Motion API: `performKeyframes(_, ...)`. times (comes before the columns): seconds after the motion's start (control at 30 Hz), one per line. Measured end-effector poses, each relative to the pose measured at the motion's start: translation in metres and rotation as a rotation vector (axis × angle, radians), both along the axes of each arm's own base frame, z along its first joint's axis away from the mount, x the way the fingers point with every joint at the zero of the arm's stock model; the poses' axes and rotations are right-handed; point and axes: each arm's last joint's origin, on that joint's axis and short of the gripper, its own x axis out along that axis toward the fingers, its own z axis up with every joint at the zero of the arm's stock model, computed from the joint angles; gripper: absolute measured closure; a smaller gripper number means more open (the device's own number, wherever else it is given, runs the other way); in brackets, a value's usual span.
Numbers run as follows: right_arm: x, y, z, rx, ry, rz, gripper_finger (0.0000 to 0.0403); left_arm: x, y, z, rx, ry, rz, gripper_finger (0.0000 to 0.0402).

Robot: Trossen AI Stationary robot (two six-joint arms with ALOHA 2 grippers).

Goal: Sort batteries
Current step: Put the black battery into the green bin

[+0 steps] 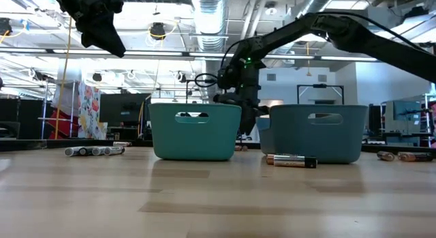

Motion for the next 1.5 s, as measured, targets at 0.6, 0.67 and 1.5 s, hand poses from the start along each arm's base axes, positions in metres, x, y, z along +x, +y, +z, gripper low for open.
performKeyframes(0.6, -0.011, -0.001, -0.043, 0.075, 0.083, -0.135, 0.0217, 0.0, 0.0, 0.0, 0.028, 0.02, -0.028, 0.0288)
performKeyframes(0.67, -0.012, -0.003, -0.047, 0.085, 0.075, -0.136, 0.0222, 0.0, 0.0, 0.0, 0.032, 0.022, -0.031, 0.0288)
performKeyframes(1.5, -0.043, -0.005, -0.018, 0.119, 0.159, 0.134, 0.0284, -0.001, 0.0, -0.001, 0.029, 0.034, -0.031, 0.0288)
